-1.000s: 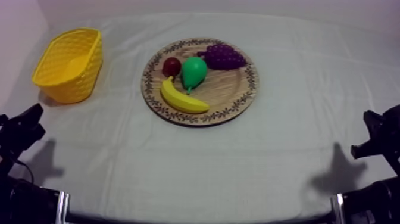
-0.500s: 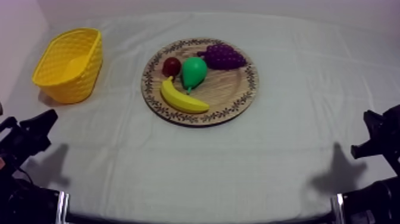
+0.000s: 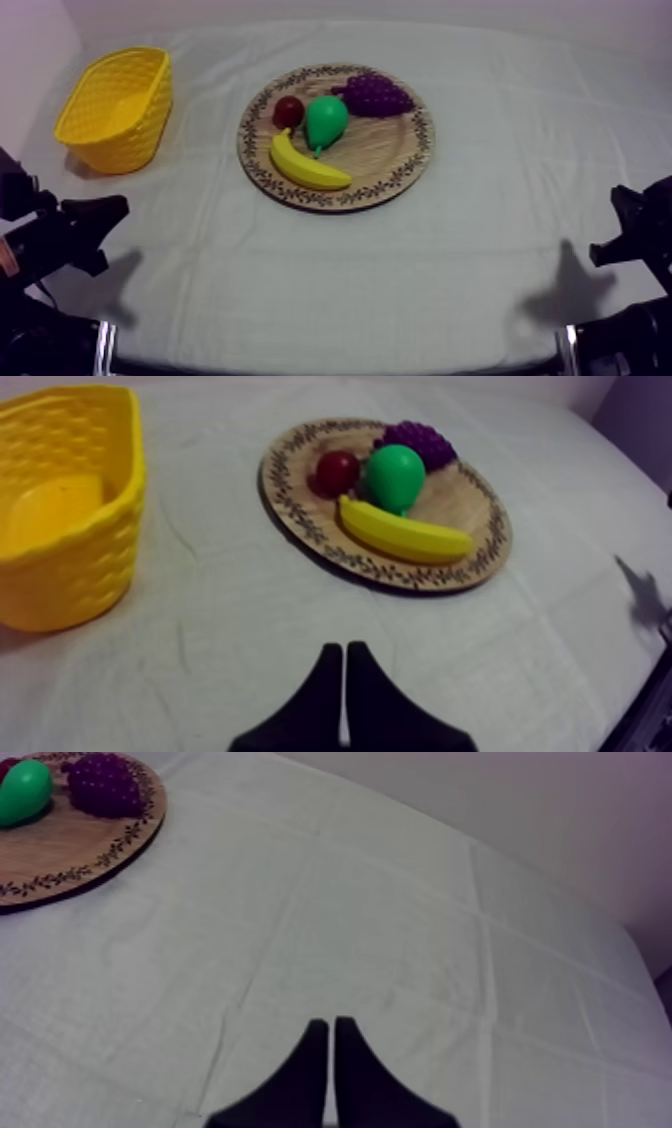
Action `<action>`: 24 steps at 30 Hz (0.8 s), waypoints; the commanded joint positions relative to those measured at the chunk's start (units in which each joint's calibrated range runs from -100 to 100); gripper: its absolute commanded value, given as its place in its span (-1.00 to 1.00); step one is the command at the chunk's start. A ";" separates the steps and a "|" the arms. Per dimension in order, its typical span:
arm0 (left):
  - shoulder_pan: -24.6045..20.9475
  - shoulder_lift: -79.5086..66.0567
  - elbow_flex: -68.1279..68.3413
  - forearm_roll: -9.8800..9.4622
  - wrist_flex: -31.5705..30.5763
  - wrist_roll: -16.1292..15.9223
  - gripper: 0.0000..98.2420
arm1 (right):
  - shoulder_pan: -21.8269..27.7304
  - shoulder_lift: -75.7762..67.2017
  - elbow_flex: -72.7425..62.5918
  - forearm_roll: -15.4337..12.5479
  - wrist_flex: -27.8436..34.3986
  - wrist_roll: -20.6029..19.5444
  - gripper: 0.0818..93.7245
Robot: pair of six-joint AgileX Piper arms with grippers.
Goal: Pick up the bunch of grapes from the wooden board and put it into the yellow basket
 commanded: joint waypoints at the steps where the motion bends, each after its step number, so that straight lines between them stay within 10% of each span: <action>1: 1.04 5.28 -5.43 -0.10 3.36 -0.17 -1.00 | -0.01 0.00 0.00 0.01 -0.02 0.02 -0.99; 12: 2.48 19.04 -32.54 1.50 26.05 -0.75 -1.00 | -0.01 0.00 0.00 0.01 -0.02 0.02 -0.99; 24: -2.11 44.22 -64.25 10.08 45.14 3.75 -1.00 | -0.07 0.00 0.00 0.01 -0.02 0.02 -0.99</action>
